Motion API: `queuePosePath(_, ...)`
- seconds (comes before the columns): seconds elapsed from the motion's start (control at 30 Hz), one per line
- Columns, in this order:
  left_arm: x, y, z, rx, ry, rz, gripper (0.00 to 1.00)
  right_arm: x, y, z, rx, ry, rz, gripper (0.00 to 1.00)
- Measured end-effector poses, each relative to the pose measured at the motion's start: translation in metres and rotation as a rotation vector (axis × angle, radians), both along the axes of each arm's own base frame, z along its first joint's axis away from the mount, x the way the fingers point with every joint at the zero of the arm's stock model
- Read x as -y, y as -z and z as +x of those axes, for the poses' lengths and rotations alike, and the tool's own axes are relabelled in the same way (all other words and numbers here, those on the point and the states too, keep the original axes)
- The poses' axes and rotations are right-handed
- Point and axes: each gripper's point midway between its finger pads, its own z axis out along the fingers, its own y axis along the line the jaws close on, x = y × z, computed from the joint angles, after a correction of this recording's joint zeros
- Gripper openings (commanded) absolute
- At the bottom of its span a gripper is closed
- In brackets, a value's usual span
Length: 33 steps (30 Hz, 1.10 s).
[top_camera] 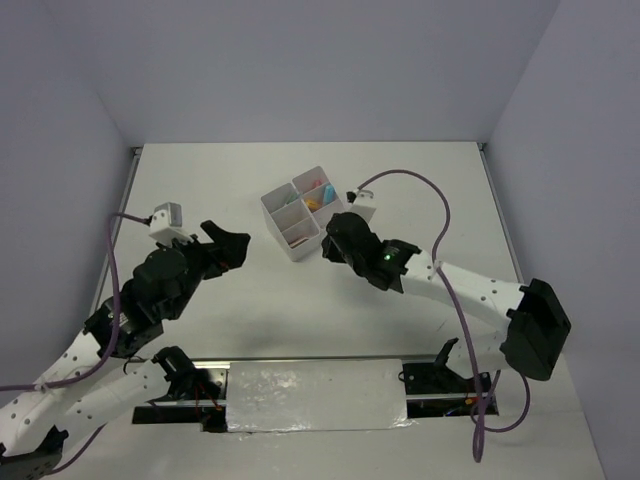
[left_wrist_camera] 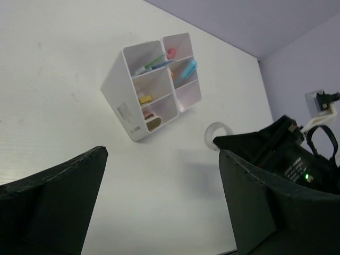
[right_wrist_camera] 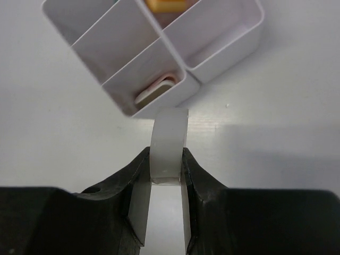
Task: Sort the stationery into containers
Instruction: Place the stationery in the storage box.
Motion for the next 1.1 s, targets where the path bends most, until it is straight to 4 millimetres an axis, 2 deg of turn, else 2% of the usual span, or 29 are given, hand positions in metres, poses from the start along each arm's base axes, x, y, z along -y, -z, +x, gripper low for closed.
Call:
queuePosePath(0.1, -0.010, -0.006, -0.004, -0.015, -0.001, 0.096, 0.99, 0.011, 0.007, 0.028, -0.033, 0.075, -0.025, 0.06)
queuePosePath(0.17, -0.010, -0.001, -0.008, -0.033, 0.038, 0.172, 0.99, 0.015, 0.012, 0.046, -0.052, 0.121, -0.025, 0.07)
queuePosePath(0.3, -0.006, 0.021, -0.019, -0.059, 0.162, 0.308, 0.99, 0.015, 0.018, 0.072, -0.076, 0.192, -0.003, 0.07)
queuePosePath(0.37, -0.008, 0.038, -0.025, -0.068, 0.197, 0.351, 0.99, 0.012, 0.020, 0.083, -0.089, 0.226, 0.025, 0.08)
queuePosePath(0.43, -0.011, 0.046, -0.033, -0.066, 0.229, 0.370, 0.99, 0.009, 0.023, 0.090, -0.097, 0.253, 0.054, 0.08)
queuePosePath(0.67, -0.018, 0.026, -0.046, 0.049, 0.257, 0.322, 0.99, 0.006, 0.049, 0.102, -0.153, 0.346, 0.109, 0.11)
queuePosePath(0.93, -0.013, 0.020, -0.052, 0.085, 0.304, 0.310, 0.99, 0.002, 0.042, 0.113, -0.126, 0.369, 0.177, 0.12)
queuePosePath(1.1, -0.012, 0.017, -0.052, 0.099, 0.313, 0.300, 0.99, 0.005, 0.044, 0.116, -0.130, 0.383, 0.177, 0.20)
